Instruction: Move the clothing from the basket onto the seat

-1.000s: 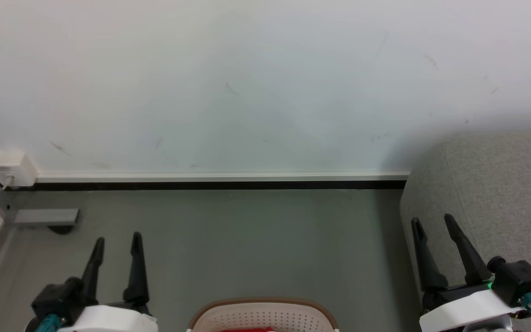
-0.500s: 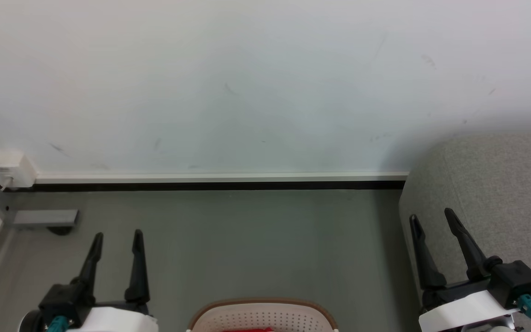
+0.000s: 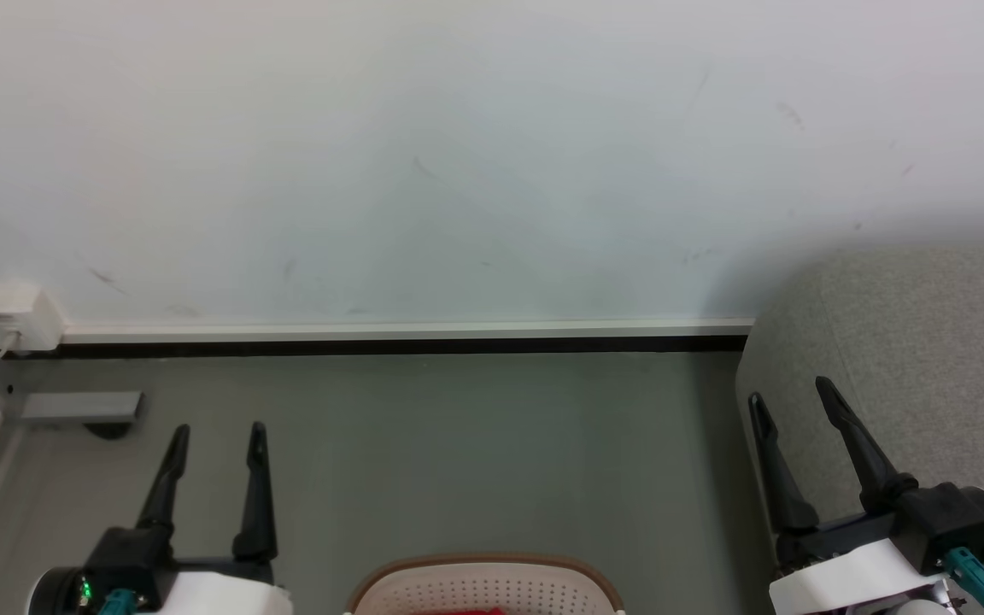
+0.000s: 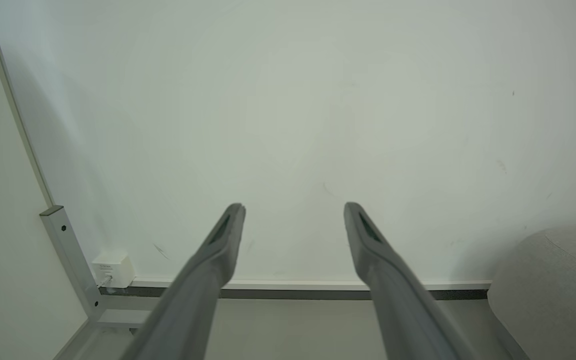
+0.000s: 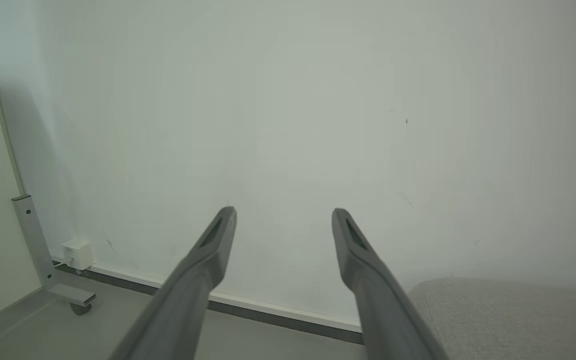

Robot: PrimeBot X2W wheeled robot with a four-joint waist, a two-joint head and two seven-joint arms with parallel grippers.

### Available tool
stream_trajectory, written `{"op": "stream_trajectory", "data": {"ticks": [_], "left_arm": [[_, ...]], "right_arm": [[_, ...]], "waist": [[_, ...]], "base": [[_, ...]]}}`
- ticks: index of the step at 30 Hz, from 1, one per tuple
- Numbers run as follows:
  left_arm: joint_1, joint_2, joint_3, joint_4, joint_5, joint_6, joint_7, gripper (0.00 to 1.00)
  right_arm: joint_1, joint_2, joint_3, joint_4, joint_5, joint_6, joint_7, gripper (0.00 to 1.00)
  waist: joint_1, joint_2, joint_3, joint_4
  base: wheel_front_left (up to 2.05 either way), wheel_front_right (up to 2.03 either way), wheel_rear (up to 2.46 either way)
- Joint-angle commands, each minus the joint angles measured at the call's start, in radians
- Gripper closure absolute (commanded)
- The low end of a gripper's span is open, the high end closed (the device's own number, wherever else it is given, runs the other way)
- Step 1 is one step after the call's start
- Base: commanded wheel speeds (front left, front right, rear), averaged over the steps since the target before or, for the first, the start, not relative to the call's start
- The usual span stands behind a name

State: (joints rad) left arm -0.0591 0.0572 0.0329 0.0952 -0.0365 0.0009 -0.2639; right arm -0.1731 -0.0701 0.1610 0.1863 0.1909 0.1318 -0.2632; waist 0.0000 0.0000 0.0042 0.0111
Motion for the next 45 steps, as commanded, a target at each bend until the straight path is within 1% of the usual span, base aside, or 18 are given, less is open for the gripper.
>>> {"op": "stream_trajectory", "data": {"ticks": [1,33,40,45], "left_arm": [[0.010,0.003,0.006,0.001,0.011,-0.001,-0.001,0.00],[0.011,-0.004,0.025,0.003,-0.013,-0.014,-0.001,0.00],[0.004,-0.005,0.027,0.001,-0.018,-0.017,-0.001,0.00],[-0.015,-0.005,0.021,-0.002,-0.026,-0.019,-0.001,0.00]], "right_arm": [[-0.008,-0.003,-0.001,-0.006,0.001,-0.002,-0.001,0.00],[-0.008,0.008,-0.019,-0.009,0.018,-0.002,-0.001,0.00],[-0.013,0.008,-0.017,-0.017,0.022,-0.002,-0.001,0.00],[-0.031,0.009,-0.022,-0.031,0.029,-0.002,-0.001,0.00]], "waist": [[0.0000,0.0000,0.000,0.000],[0.0000,0.0000,0.005,-0.013],[0.0000,0.0000,0.023,-0.024],[0.0000,0.0000,0.061,-0.033]], "base": [[0.00,0.00,0.00],[0.00,0.00,0.00],[0.00,0.00,0.00],[0.00,0.00,0.00]]}}
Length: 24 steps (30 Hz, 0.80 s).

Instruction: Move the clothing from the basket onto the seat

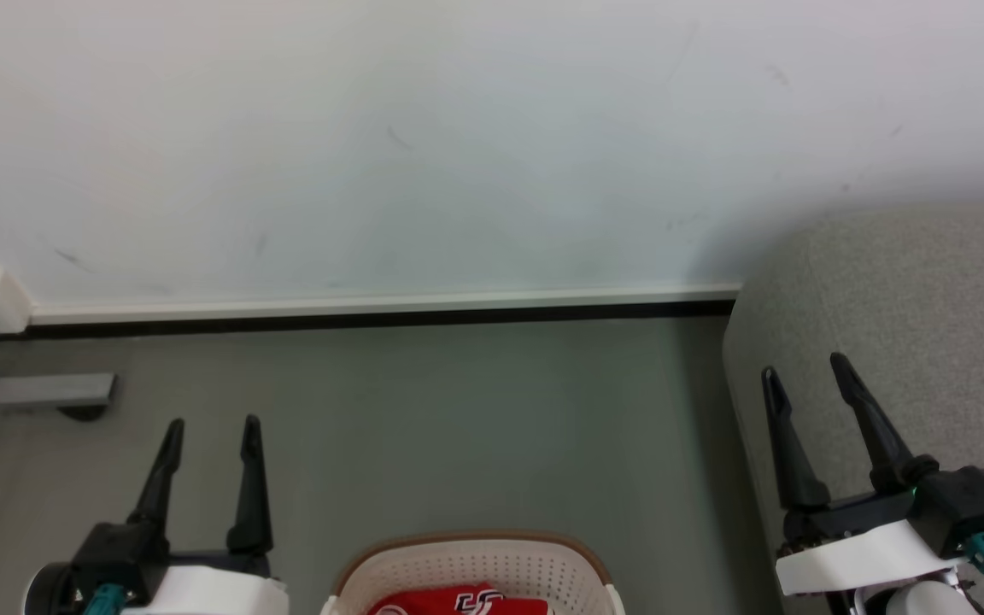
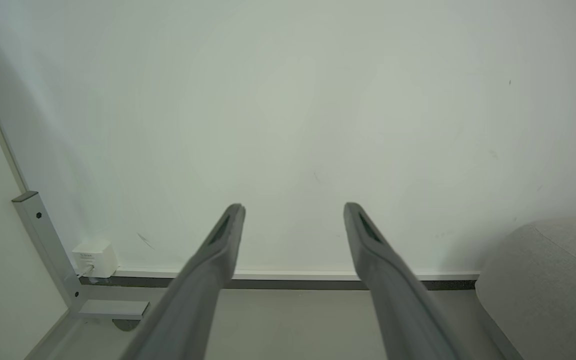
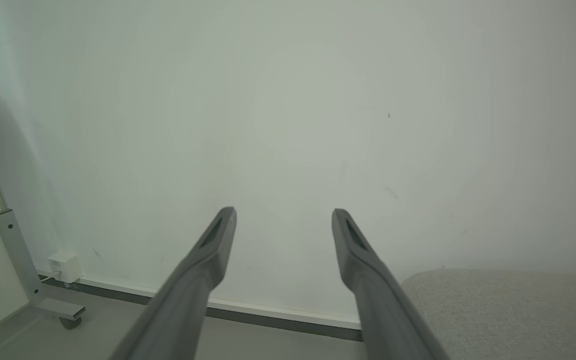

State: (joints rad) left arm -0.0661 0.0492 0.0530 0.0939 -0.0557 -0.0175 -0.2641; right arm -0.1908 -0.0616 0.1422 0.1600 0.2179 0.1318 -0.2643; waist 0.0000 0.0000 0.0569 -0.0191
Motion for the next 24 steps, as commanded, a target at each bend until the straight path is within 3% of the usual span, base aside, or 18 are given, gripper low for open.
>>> {"op": "stream_trajectory", "data": {"ticks": [1,24], "left_arm": [[-0.014,0.003,-0.001,-0.002,-0.009,-0.001,-0.001,0.00],[-0.176,0.003,-0.017,0.095,-0.051,-0.060,-0.001,0.00]], "right_arm": [[-0.017,0.001,-0.005,-0.008,0.002,-0.002,0.000,0.00],[-0.156,-0.025,-0.015,-0.062,0.025,-0.002,0.000,0.00]], "waist": [[0.0000,0.0000,0.018,-0.005],[0.0000,0.0000,0.273,-0.068]], "base": [[0.00,0.00,0.00],[0.00,0.00,0.00]]}}
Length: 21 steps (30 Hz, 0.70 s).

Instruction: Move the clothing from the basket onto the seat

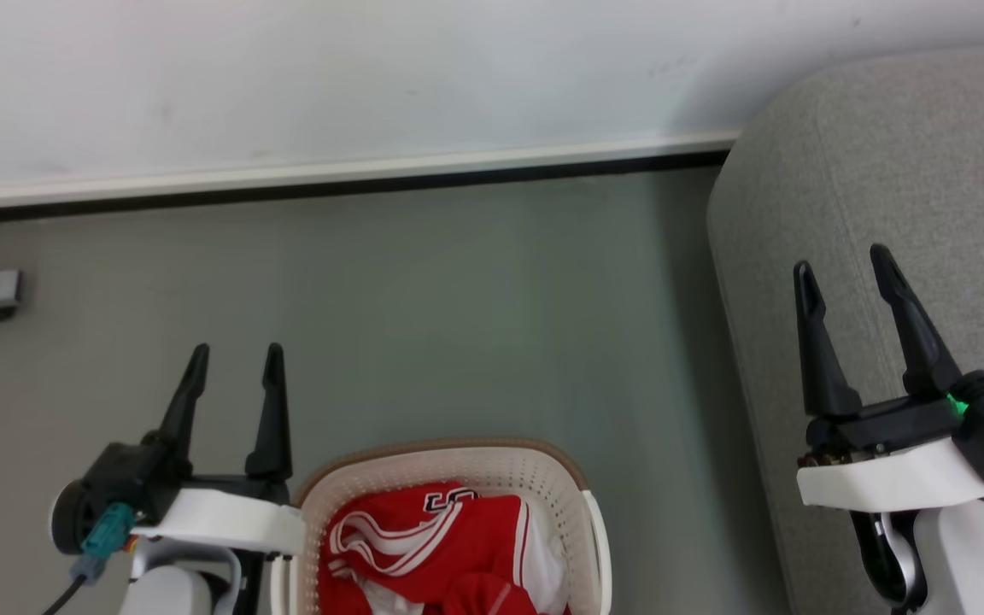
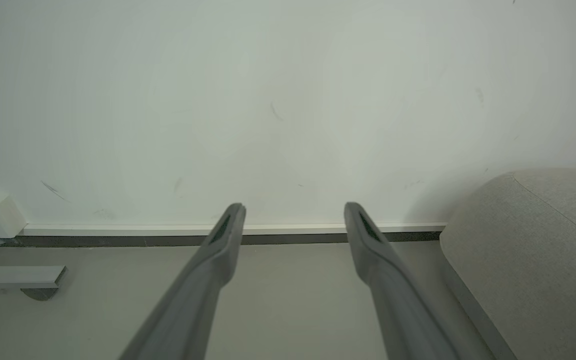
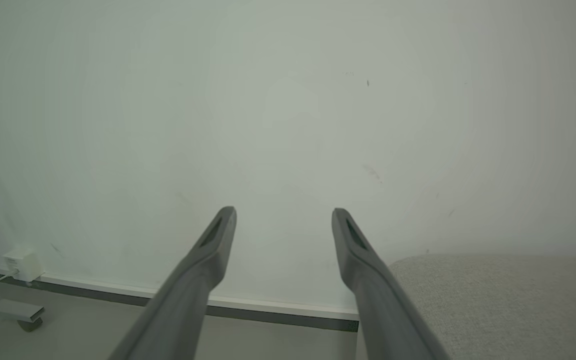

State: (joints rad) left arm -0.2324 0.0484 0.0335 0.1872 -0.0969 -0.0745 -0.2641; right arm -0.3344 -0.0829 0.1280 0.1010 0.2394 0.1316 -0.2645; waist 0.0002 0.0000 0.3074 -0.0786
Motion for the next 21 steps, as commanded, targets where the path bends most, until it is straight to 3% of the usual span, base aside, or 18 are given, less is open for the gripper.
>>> {"op": "stream_trajectory", "data": {"ticks": [1,11,21], "left_arm": [[-0.018,0.004,0.001,0.008,-0.008,-0.007,-0.001,0.00],[-0.110,0.004,-0.043,0.136,-0.011,-0.042,-0.001,0.00],[-0.229,0.004,-0.174,0.357,-0.038,-0.056,-0.001,0.00]], "right_arm": [[-0.020,-0.003,-0.001,-0.006,0.004,-0.002,0.000,0.00],[-0.104,-0.007,-0.009,-0.027,0.011,-0.002,0.000,0.00],[-0.187,-0.029,-0.044,-0.050,0.009,-0.002,0.000,0.00]], "waist": [[-0.0002,0.0000,0.035,-0.011],[-0.0002,0.0000,0.160,-0.023],[-0.0002,0.0000,0.259,-0.001]], "base": [[0.00,0.00,0.00],[0.00,0.00,0.00],[0.00,0.00,0.00]]}}
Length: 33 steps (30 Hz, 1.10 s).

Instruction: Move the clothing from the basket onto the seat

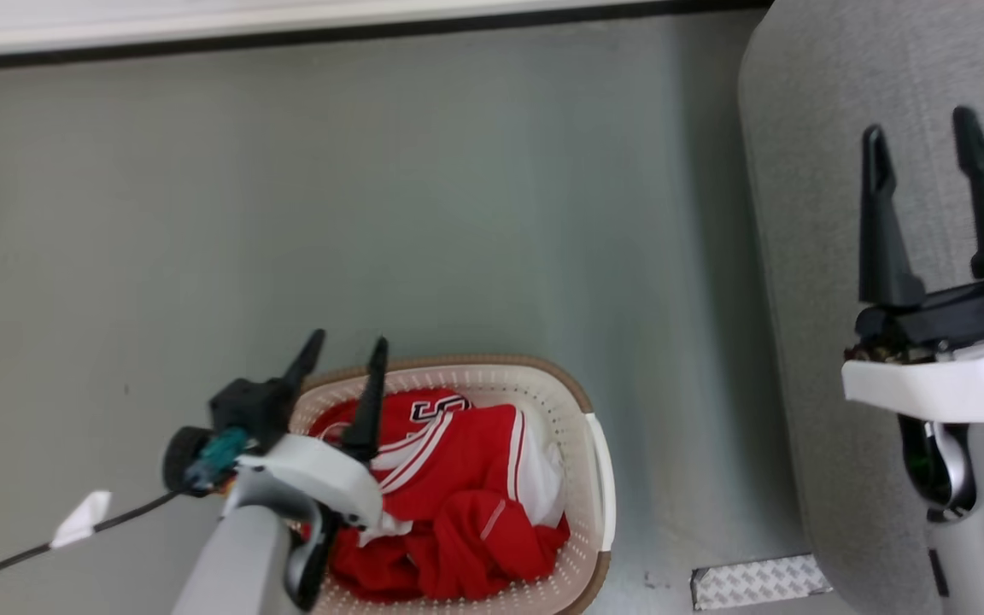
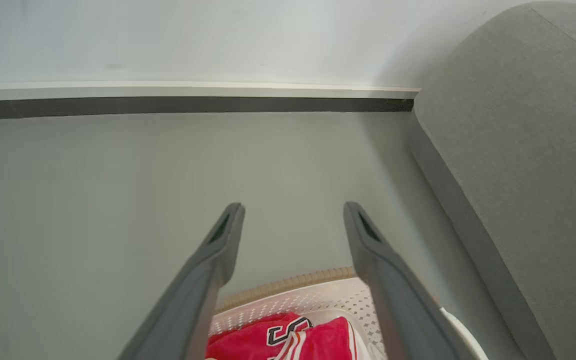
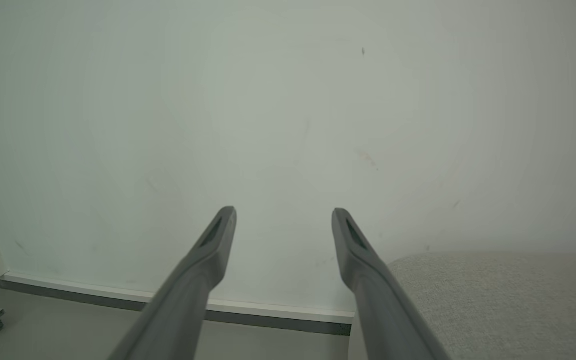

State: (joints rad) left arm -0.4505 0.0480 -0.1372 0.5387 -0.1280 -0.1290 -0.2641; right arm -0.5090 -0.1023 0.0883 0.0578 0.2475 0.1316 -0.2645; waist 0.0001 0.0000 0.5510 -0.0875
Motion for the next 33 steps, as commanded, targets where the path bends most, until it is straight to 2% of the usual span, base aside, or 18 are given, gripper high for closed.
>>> {"op": "stream_trajectory", "data": {"ticks": [1,10,14,20,28,33], "left_arm": [[-0.022,0.005,-0.027,0.033,-0.022,-0.002,-0.001,0.00],[-0.153,0.015,-0.267,0.326,-0.171,0.000,0.009,0.00],[-0.211,0.018,-0.380,0.442,-0.241,0.000,0.057,0.00],[-0.290,0.029,-0.538,0.545,-0.313,-0.001,0.131,0.00],[-0.373,0.048,-0.660,0.636,-0.373,-0.001,0.221,0.00],[-0.415,0.071,-0.703,0.676,-0.408,-0.001,0.253,0.00]], "right_arm": [[-0.020,-0.013,-0.009,-0.009,0.000,-0.002,0.000,0.00],[-0.084,-0.042,-0.053,-0.034,-0.008,-0.002,0.000,0.00],[-0.111,-0.050,-0.060,-0.046,-0.013,-0.002,0.000,0.00],[-0.152,-0.060,-0.056,-0.062,-0.020,-0.002,0.000,0.00],[-0.195,-0.041,-0.051,-0.085,-0.021,-0.002,0.000,0.00],[-0.210,-0.034,-0.056,-0.096,-0.020,-0.002,0.000,0.00]], "waist": [[-0.0001,0.0000,0.024,0.011],[-0.0001,0.0000,0.094,0.028],[-0.0001,0.0000,0.122,0.028],[-0.0001,0.0000,0.180,0.016],[-0.0001,0.0000,0.258,-0.022],[-0.0001,0.0000,0.294,-0.051]], "base": [[0.00,0.00,0.00],[0.00,0.00,0.00],[0.00,0.00,0.00],[0.00,0.00,0.00],[0.00,0.00,0.00],[0.00,0.00,0.00]]}}
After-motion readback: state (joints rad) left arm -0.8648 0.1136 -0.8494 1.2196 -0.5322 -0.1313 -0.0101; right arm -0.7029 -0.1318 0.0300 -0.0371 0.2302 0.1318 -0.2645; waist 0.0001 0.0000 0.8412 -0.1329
